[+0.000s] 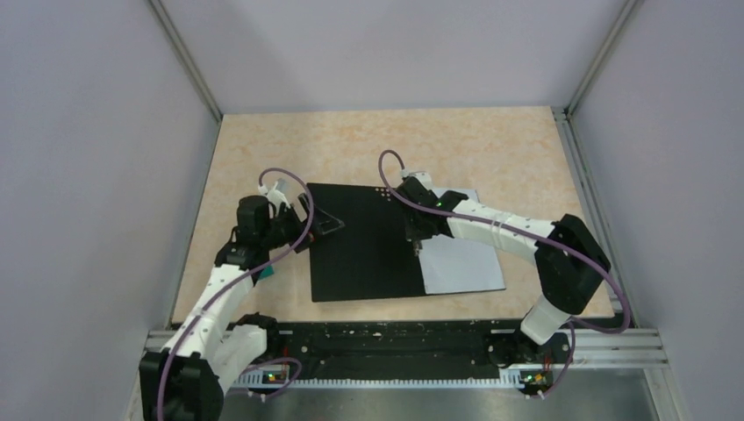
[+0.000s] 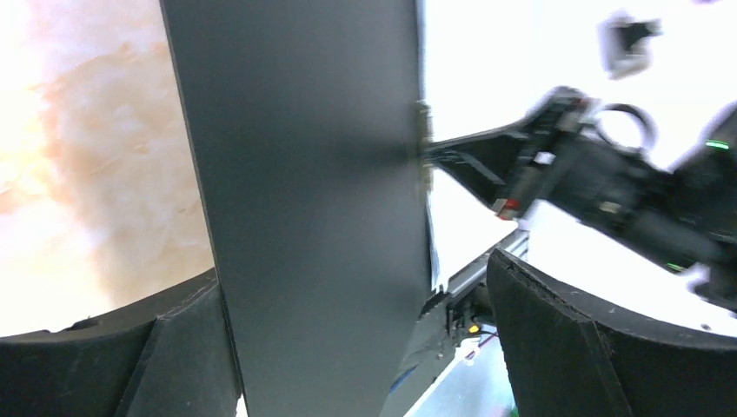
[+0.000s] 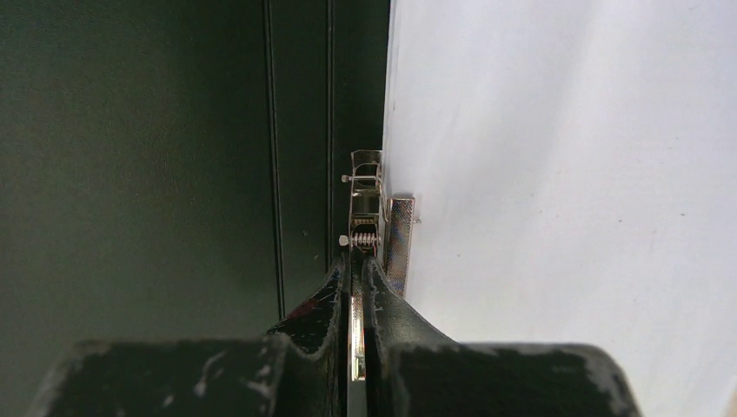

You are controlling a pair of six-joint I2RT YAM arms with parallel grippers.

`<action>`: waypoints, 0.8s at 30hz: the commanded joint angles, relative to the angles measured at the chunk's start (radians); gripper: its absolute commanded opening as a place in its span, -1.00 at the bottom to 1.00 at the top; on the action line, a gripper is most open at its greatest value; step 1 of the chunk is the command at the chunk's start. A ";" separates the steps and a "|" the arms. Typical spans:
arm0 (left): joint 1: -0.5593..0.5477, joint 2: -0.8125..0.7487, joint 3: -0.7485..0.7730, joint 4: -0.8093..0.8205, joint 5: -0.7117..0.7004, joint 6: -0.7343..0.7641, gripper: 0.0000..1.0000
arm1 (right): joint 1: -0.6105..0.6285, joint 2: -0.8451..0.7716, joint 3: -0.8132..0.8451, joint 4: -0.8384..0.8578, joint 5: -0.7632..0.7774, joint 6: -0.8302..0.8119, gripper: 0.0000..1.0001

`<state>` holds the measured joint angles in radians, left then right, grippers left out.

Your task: Put the files into the folder

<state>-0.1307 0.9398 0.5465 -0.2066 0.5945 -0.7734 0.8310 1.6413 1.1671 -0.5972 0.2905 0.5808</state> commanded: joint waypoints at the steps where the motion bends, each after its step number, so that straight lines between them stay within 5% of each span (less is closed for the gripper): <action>1: -0.002 -0.093 0.068 -0.007 0.065 -0.031 0.96 | 0.024 0.024 -0.022 0.169 -0.094 0.074 -1.00; 16: -0.032 -0.066 0.250 -0.167 0.043 0.019 0.96 | 0.093 0.188 -0.001 0.422 -0.216 0.290 -1.00; 24: -0.057 -0.024 0.338 -0.226 0.059 0.042 0.96 | 0.089 0.098 0.017 0.391 -0.210 0.269 -0.16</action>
<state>-0.1684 0.9062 0.8200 -0.4225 0.6361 -0.7547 0.9142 1.8290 1.1351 -0.2382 0.0814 0.8490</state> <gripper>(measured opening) 0.982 0.366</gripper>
